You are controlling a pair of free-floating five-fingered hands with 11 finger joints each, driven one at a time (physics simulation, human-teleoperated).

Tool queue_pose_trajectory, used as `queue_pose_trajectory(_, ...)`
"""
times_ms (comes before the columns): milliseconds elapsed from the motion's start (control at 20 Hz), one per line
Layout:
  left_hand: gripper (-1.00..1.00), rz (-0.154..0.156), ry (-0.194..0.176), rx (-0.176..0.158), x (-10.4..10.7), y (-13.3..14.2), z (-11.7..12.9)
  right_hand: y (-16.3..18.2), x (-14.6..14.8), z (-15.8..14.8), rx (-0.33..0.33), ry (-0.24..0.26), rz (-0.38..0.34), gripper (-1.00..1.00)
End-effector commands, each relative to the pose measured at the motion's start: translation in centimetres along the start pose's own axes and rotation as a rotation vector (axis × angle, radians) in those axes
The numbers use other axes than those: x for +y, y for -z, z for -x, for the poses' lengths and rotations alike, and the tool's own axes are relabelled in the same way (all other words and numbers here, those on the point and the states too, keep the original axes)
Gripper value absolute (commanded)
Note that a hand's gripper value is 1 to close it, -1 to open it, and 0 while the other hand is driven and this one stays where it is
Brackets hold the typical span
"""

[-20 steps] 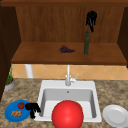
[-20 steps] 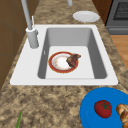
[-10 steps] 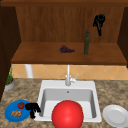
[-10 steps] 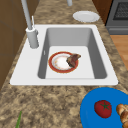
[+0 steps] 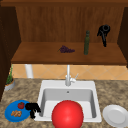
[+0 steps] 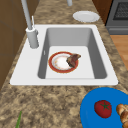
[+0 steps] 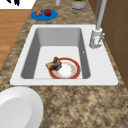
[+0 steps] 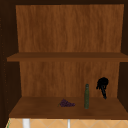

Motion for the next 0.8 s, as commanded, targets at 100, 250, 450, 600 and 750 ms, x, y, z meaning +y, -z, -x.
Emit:
queue_pose_trajectory(100, 0.0, 0.0, 0.0, 0.0, 0.0, 0.0, 0.0, -2.6, 4.5, 0.2, -0.013, 0.054, 0.006, -1.0)
queue_pose_trajectory(250, 0.0, 0.0, 0.0, 0.0, 0.0, 0.0, 0.0, -4.4, 6.3, 0.3, -0.011, 0.045, 0.039, -1.0)
queue_pose_trajectory(450, 0.0, 0.0, 0.0, 0.0, 0.0, 0.0, 0.0, -6.4, 9.4, 0.5, -0.005, 0.037, 0.043, -1.0)
queue_pose_trajectory(600, 0.0, 0.0, 0.0, 0.0, 0.0, 0.0, 0.0, -7.8, 11.6, 0.7, -0.007, 0.039, 0.048, -1.0)
queue_pose_trajectory(750, 0.0, 0.0, 0.0, 0.0, 0.0, 0.0, 0.0, -9.4, 13.6, 0.8, -0.011, 0.044, 0.049, -1.0)
